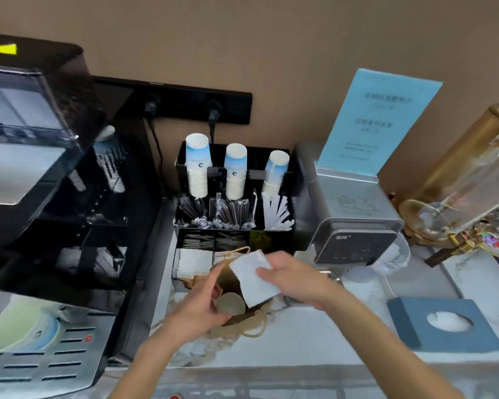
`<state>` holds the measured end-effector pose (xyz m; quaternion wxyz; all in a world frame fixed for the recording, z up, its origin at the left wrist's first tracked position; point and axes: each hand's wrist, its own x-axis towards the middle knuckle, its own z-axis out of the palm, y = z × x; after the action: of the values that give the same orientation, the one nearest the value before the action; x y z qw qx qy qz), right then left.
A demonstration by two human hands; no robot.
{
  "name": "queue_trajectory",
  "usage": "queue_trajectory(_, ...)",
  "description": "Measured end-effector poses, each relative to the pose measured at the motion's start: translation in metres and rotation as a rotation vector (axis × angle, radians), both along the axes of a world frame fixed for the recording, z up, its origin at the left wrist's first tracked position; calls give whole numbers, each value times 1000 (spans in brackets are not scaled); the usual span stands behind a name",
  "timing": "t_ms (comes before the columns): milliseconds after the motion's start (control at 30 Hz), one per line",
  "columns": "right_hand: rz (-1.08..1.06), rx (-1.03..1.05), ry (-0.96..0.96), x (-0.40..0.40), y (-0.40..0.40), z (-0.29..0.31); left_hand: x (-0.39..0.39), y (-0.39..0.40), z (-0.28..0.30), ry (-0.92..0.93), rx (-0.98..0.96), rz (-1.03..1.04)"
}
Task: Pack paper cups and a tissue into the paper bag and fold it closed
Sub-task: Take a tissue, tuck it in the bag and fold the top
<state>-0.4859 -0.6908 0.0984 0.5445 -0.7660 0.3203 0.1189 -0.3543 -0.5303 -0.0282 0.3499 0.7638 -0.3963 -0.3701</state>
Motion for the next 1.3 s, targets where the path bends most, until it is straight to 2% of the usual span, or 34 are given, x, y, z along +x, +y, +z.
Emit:
queue_trajectory(67, 234, -368, 157, 32, 19, -20, 0, -2, -2, -32, 28, 4)
queue_trajectory(233, 382, -569, 446, 70, 30, -84, 0, -4, -10, 13, 31, -5)
queue_trajectory(367, 375, -579, 562, 85, 18, -117, 0, -4, -14, 36, 17, -21)
queue_trajectory(533, 479, -579, 670, 92, 15, -140, -4, -8, -15, -6, 44, -56)
queue_trajectory(700, 604, -583, 761, 95, 11, -143, -5, -11, -12, 11, 54, -51)
queue_trajectory(900, 735, -639, 778, 92, 13, -137, -4, -14, -11, 25, 30, -41)
queue_trajectory(1000, 702, -655, 676, 90, 18, -118, 0, -14, -8, 40, 12, -41)
queue_trajectory(1133, 598, -623, 316, 57, 1, -65, 7, -9, 2, -10, -48, -50)
queue_trajectory(1200, 397, -416, 61, 28, -17, -32, 15, -6, 13, -44, -110, -22)
queue_trajectory(1267, 61, -153, -200, -4, -35, -12, 25, 1, 20, -19, -198, 69)
queue_trajectory(1300, -90, -122, -280, -21, -45, -11, 31, 5, 20, -10, -234, 137)
